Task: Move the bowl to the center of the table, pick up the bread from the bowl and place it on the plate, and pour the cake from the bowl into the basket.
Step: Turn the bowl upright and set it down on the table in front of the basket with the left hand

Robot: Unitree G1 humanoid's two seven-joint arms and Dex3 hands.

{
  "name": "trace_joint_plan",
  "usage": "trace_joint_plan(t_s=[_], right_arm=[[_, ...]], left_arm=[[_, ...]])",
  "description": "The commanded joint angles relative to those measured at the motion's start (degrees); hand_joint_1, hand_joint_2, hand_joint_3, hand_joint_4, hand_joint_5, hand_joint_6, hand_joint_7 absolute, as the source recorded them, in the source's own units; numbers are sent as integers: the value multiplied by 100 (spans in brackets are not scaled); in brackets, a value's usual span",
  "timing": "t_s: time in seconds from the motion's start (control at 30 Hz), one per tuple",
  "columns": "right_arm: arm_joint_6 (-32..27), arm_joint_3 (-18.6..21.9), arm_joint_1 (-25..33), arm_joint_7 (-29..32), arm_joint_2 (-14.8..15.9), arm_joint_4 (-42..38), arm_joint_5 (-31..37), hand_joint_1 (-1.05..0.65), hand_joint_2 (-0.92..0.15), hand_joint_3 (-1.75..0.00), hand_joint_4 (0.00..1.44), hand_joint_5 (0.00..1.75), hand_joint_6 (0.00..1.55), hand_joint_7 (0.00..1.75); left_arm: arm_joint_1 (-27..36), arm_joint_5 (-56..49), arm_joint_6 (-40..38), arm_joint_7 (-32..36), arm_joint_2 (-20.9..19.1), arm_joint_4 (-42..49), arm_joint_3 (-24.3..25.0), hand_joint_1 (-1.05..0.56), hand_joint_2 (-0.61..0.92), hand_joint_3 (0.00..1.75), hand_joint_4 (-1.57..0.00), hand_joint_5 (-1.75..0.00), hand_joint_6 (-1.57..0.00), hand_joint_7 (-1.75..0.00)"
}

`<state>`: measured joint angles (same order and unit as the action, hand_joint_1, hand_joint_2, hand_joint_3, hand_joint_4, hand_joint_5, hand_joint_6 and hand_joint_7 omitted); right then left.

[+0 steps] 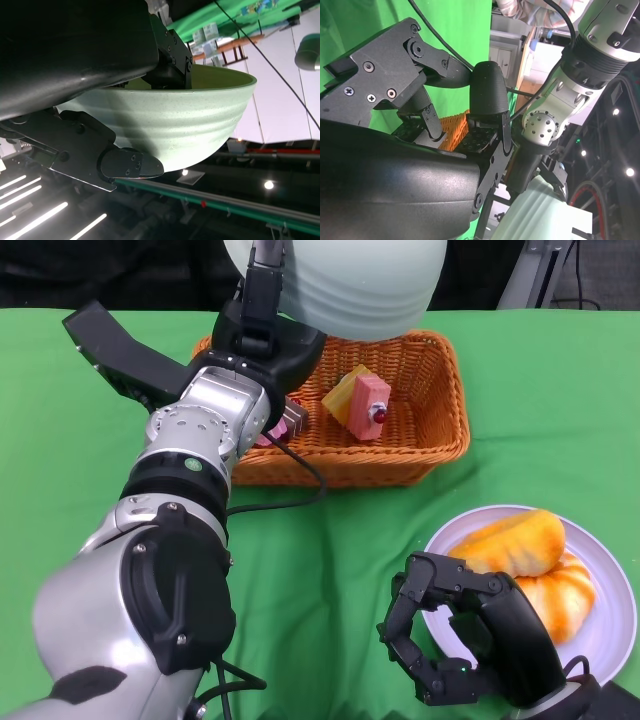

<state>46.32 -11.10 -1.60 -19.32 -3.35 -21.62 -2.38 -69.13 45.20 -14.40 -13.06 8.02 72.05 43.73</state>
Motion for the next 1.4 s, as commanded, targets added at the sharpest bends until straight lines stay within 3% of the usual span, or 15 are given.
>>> trace_joint_plan(t_s=[0.03,0.43,0.63,0.73,0.87,0.93,1.03,1.1,1.2,1.4], right_arm=[[5,5,19,25,61,63,-13,-22,-49,-103,89,165,82,144],[82,5,-1,-25,16,-44,-109,-22,-50,-101,88,163,82,143],[95,15,-35,-19,12,-102,-99,-22,-51,-101,88,163,82,142],[93,20,-61,-32,23,-131,-106,-24,-51,-100,88,163,81,142],[151,29,-95,-27,13,-192,-107,-22,-52,-99,89,163,82,142],[184,31,-113,-35,7,-229,-124,-22,-50,-102,89,163,82,142],[224,35,-155,-34,13,-303,-107,-24,-51,-101,89,162,82,143],[212,34,-159,-6,2,-312,-80,-25,-53,-97,90,162,82,143],[307,34,-209,-15,-13,-391,-83,-24,-54,-95,89,162,81,143],[327,47,-236,10,-6,-408,-59,-23,-53,-96,89,162,81,143]], left_arm=[[-265,50,47,60,-40,-87,-12,-20,92,54,-70,-175,-51,-174],[-236,-8,52,31,-86,-103,-122,-18,92,47,-72,-175,-51,-175],[-125,-552,476,-307,-90,-213,-656,-17,90,48,-73,-175,-58,-167],[2,-1131,1102,-640,-75,-344,-1181,-14,80,72,-75,-175,-66,-157],[122,-1777,1931,-1144,-108,-495,-1756,-13,79,80,-76,-175,-68,-161],[137,-1927,2158,-1273,-124,-529,-1895,-12,65,98,-77,-175,-74,-157],[232,-2379,2690,-1424,-183,-709,-2301,-13,59,105,-77,-175,-79,-153],[375,-2784,3272,-1512,-255,-848,-2640,-17,60,106,-76,-175,-76,-153],[620,-3348,4139,-1583,-458,-1016,-3088,-23,68,91,-68,-174,-70,-149],[1023,-4317,5742,-1159,-1020,-1079,-3644,-23,76,80,-76,-175,-71,-145]])
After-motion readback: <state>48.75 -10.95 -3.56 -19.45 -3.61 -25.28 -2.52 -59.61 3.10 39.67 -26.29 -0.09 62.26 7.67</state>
